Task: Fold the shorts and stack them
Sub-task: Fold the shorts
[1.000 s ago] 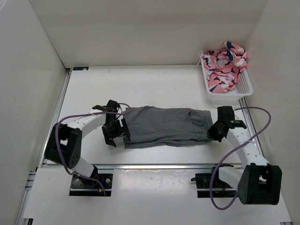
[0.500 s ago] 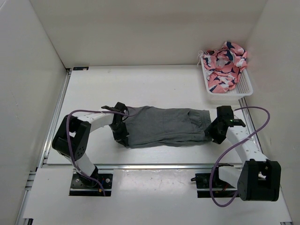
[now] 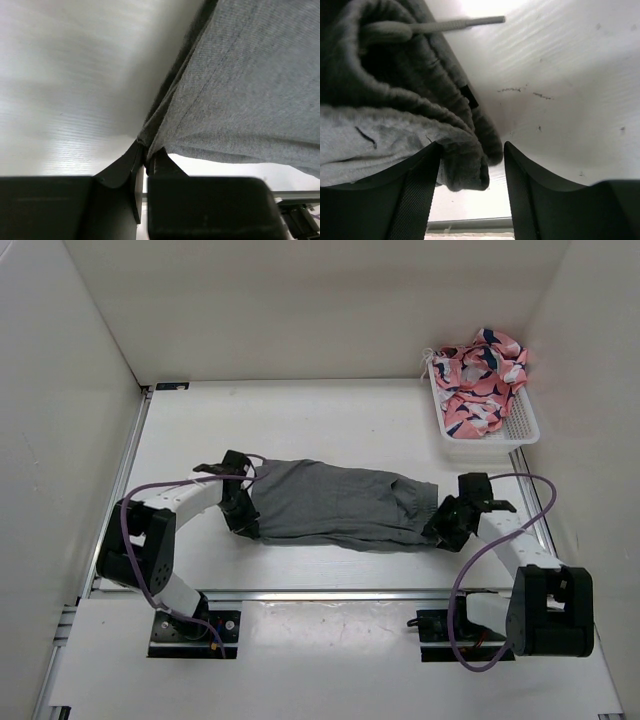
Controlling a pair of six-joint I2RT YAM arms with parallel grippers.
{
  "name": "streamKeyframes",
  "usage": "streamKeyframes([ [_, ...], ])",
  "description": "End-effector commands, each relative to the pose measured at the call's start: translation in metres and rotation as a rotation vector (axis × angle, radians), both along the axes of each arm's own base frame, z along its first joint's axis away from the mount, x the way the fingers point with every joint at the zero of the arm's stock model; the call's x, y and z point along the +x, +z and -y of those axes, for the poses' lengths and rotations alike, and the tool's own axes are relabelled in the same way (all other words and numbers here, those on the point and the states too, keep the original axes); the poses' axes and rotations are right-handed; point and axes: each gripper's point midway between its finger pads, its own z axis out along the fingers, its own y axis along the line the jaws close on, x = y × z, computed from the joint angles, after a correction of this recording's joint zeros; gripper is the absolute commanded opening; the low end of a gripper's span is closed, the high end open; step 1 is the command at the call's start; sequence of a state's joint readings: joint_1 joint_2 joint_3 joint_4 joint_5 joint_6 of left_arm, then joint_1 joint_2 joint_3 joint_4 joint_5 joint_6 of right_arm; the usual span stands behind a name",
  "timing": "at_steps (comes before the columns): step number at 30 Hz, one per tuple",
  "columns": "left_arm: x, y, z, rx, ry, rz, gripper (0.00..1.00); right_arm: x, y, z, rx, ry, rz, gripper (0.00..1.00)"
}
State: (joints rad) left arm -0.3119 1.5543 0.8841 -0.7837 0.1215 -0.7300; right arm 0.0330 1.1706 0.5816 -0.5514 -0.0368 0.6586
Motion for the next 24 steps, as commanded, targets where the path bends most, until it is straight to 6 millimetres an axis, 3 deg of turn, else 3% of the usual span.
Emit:
streamKeyframes([
  [1, -0.004, 0.006, -0.010, 0.024, -0.002, 0.029, 0.10, -0.006, -0.010, -0.012, 0.072, 0.006, -0.021, 0.56],
  [2, -0.009, 0.006, -0.011, 0.027, -0.002, 0.020, 0.10, -0.010, -0.014, -0.009, 0.055, 0.000, -0.043, 0.55],
  [5, -0.011, 0.011, -0.015, 0.022, 0.011, 0.036, 0.10, -0.010, 0.000, -0.005, 0.019, 0.011, -0.040, 0.55],
  [9, -0.013, 0.020, -0.013, 0.005, 0.009, 0.050, 0.10, 0.008, 0.054, 0.001, -0.072, 0.068, 0.116, 0.62],
  [10, -0.012, 0.022, -0.013, 0.001, 0.018, 0.059, 0.10, 0.019, 0.076, -0.002, -0.075, 0.095, 0.177, 0.63],
  [12, -0.012, 0.022, -0.013, 0.001, 0.018, 0.059, 0.10, 0.032, 0.100, -0.006, -0.071, 0.102, 0.234, 0.65],
  [14, -0.012, 0.022, -0.013, 0.001, 0.018, 0.059, 0.10, 0.045, 0.109, -0.012, -0.061, 0.125, 0.269, 0.63],
  [17, -0.012, 0.022, -0.012, 0.000, 0.027, 0.057, 0.10, 0.070, 0.115, -0.023, -0.040, 0.169, 0.291, 0.17],
  [18, -0.012, 0.022, -0.012, 0.000, 0.027, 0.057, 0.10, 0.076, 0.105, -0.027, -0.041, 0.182, 0.248, 0.03],
  [20, -0.014, 0.022, -0.013, 0.002, 0.027, 0.049, 0.10, 0.092, 0.107, -0.032, -0.045, 0.205, 0.252, 0.00],
  [24, -0.014, 0.022, -0.015, 0.012, 0.029, 0.052, 0.10, 0.113, 0.069, -0.027, -0.106, 0.181, 0.151, 0.00],
])
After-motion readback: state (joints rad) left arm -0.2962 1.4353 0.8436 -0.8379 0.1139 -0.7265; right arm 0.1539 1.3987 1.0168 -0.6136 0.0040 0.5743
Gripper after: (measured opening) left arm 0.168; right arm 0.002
